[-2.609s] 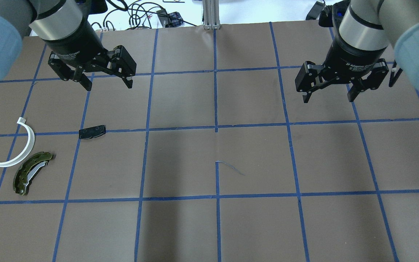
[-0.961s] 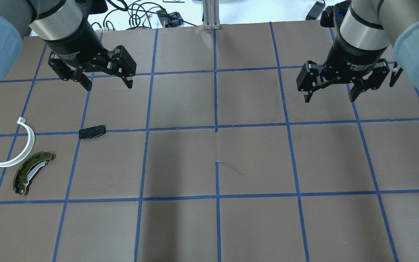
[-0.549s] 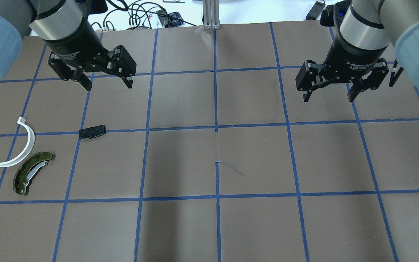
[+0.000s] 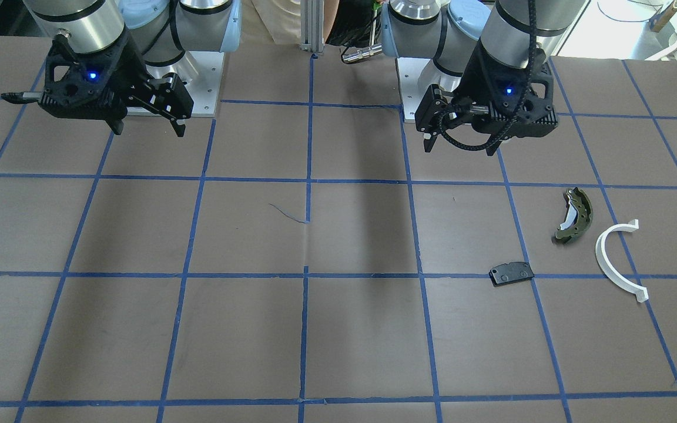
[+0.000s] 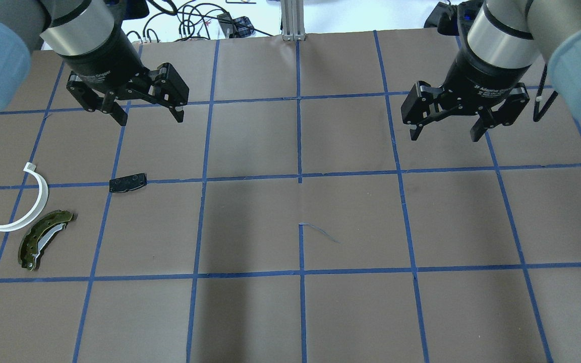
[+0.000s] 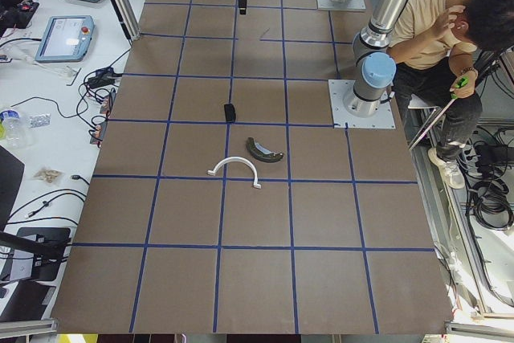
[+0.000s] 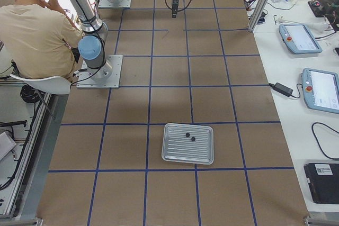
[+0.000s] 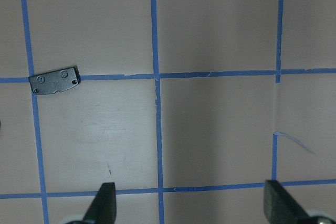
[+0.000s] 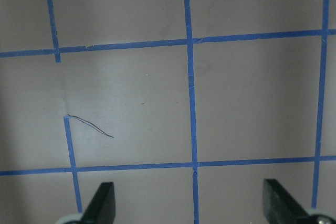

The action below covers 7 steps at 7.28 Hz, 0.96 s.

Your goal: Place bearing gear from tray to pile

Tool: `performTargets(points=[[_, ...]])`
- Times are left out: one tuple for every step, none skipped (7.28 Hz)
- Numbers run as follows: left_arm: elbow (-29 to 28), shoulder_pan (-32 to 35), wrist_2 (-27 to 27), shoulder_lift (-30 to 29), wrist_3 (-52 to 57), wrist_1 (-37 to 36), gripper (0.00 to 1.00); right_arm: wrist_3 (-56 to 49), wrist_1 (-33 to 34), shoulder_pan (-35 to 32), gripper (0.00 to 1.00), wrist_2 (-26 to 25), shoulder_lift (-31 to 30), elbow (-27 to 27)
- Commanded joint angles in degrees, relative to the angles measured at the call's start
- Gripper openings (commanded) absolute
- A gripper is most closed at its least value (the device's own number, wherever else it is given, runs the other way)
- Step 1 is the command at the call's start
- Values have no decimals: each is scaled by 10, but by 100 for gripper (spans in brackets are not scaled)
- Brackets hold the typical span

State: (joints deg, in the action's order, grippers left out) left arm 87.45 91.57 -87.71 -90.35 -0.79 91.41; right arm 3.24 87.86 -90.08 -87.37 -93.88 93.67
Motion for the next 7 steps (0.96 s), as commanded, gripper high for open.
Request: performTargets(points=[[0,0,0,0,0,0,100,7,-2,3,100,-5,1,1],[0,0,0,0,0,0,100,7,-1,3,100,-4,2,1],[0,0,0,0,0,0,100,7,-2,3,100,-6,1,1],[0,0,0,0,0,0,100,7,0,4,100,-6,2,1],[0,0,0,0,0,0,100,9,2,5,100,-8,2,1],[0,0,0,0,0,0,100,12,6,8,100,-30,3,1],[1,0,0,0,0,0,100,14,18,36,100,-77,5,1]])
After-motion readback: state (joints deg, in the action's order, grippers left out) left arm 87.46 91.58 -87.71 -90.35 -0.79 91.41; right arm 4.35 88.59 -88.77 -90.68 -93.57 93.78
